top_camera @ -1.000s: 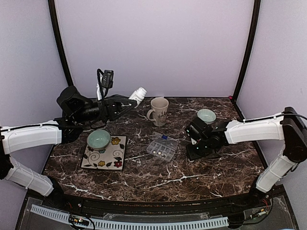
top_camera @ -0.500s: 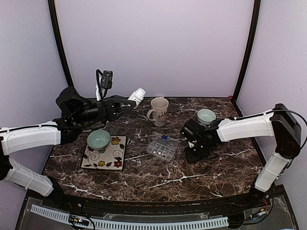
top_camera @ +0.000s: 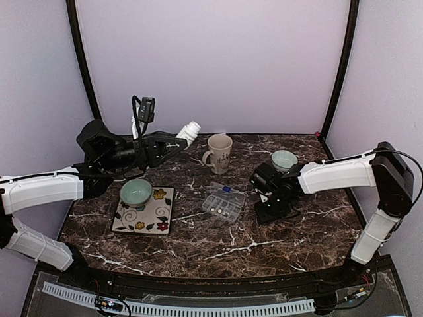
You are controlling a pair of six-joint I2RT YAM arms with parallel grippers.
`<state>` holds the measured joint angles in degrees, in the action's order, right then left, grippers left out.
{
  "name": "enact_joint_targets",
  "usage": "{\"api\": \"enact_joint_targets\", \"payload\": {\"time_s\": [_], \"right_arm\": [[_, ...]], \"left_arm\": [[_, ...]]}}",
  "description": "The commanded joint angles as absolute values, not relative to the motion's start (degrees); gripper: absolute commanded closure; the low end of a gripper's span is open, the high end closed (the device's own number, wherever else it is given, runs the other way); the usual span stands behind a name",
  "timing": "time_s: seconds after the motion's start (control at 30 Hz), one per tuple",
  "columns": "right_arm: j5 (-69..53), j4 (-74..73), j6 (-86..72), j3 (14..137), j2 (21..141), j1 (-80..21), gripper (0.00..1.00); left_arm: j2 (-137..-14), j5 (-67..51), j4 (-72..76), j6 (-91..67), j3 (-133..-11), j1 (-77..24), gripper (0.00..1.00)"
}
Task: Sort the pills into containers
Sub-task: Pick up the lid of the pill bottle from the center of the board.
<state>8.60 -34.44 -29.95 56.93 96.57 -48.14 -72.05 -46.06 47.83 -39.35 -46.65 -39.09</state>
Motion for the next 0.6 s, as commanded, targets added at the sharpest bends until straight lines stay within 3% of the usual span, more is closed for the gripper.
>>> {"api": "enact_joint_targets", "payload": {"time_s": [0.0, 0.57], "right_arm": [[7.6, -34.3, -29.0, 58.0, 97.1, -47.3, 0.56], [5.9, -33.5, -27.6, 58.2, 99.2, -46.6, 0.6]], "left_arm": [[-71.2, -47.0, 48.7, -38.6, -46.5, -38.7, 1.0], [-71.9, -47.2, 48.6, -38.4, -46.8, -38.7, 1.0]]}}
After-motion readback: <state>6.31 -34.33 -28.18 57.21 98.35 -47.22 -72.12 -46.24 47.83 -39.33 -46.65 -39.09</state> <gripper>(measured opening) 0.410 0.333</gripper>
